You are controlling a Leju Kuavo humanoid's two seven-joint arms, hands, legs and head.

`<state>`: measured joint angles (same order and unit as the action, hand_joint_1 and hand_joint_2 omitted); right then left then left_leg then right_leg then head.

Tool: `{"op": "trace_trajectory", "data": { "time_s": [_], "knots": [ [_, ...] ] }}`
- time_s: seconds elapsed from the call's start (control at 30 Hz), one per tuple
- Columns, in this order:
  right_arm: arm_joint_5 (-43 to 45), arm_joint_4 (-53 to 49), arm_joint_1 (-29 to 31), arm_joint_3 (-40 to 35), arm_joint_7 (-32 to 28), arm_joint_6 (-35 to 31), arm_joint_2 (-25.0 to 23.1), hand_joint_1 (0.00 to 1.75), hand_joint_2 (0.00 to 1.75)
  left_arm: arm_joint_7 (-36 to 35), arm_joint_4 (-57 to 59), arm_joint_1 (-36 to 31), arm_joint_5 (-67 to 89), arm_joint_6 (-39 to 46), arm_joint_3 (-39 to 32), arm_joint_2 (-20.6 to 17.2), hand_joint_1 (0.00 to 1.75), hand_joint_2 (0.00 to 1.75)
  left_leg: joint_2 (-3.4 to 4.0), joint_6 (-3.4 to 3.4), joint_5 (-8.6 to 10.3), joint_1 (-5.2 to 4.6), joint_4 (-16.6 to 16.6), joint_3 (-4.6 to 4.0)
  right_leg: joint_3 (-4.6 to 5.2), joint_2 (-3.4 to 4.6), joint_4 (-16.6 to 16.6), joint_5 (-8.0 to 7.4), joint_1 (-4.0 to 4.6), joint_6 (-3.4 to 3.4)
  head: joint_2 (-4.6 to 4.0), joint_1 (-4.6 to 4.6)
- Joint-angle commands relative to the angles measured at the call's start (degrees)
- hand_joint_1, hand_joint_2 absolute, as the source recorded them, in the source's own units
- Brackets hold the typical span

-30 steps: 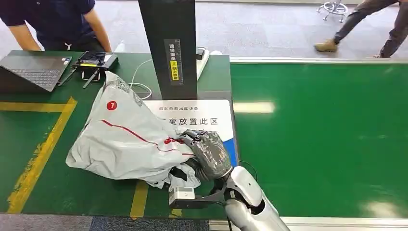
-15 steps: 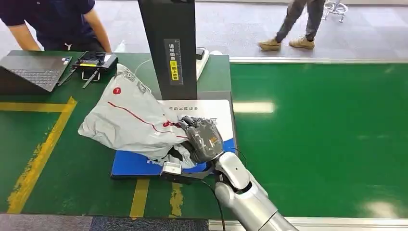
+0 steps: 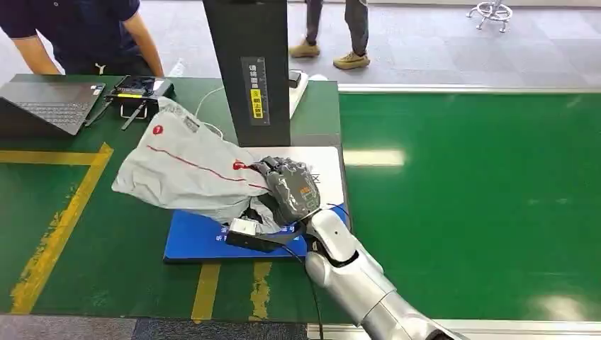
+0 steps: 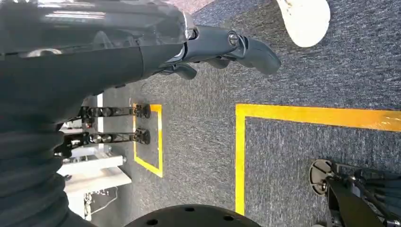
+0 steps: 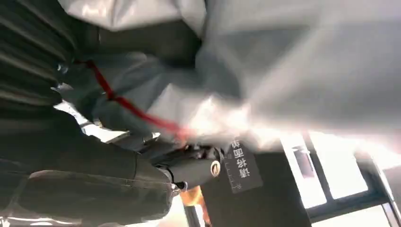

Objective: Moved the parcel from conveyor to table for the left to box.

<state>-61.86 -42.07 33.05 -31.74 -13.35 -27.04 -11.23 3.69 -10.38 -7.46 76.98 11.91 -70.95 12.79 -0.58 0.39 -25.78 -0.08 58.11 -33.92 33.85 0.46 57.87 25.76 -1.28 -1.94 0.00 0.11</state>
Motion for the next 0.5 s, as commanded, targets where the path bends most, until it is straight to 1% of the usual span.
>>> {"op": "trace_trajectory", "data": {
  "time_s": [0.03, 0.37, 0.47, 0.5],
  "knots": [
    [-0.3, 7.5, 3.7, -0.8, 0.5, -0.3, -1.6, 0.00, 1.75, -0.5, -0.1, 0.1, -0.3, 0.0, 0.3, -0.7, 0.00, 1.75, 0.14, -0.08, 0.01, 0.02, 0.0, 0.09, -0.04, 0.05, 0.0, -0.04, 0.03, 0.14, 0.00, 0.00],
    [-0.2, 8.9, 3.8, -0.2, 1.4, -1.1, -1.0, 0.00, 1.75, -0.2, -0.1, -0.2, 0.1, -0.2, 0.7, -0.8, 0.00, 1.75, 0.04, -0.05, 0.01, 0.02, 0.0, 0.03, -0.01, -0.01, 0.0, -0.02, 0.02, 0.09, 0.00, 0.00],
    [-0.3, 8.4, 3.4, 0.4, 2.7, -2.1, -0.4, 0.00, 1.75, -0.1, -0.1, -0.2, 0.7, -0.4, 1.2, -0.8, 0.00, 1.75, 0.02, -0.07, 0.02, 0.02, 0.0, 0.07, -0.05, -0.05, 0.0, -0.02, 0.04, 0.12, 0.00, 0.00],
    [-0.8, 7.4, 2.9, 0.9, 4.1, -2.6, 0.1, 0.00, 1.75, -0.3, -0.1, -0.3, 1.1, -0.5, 1.5, -0.8, 0.00, 1.75, 0.03, -0.08, 0.03, 0.03, 0.0, 0.07, -0.05, -0.05, 0.0, -0.03, 0.04, 0.14, 0.00, 0.00]
  ]
}}
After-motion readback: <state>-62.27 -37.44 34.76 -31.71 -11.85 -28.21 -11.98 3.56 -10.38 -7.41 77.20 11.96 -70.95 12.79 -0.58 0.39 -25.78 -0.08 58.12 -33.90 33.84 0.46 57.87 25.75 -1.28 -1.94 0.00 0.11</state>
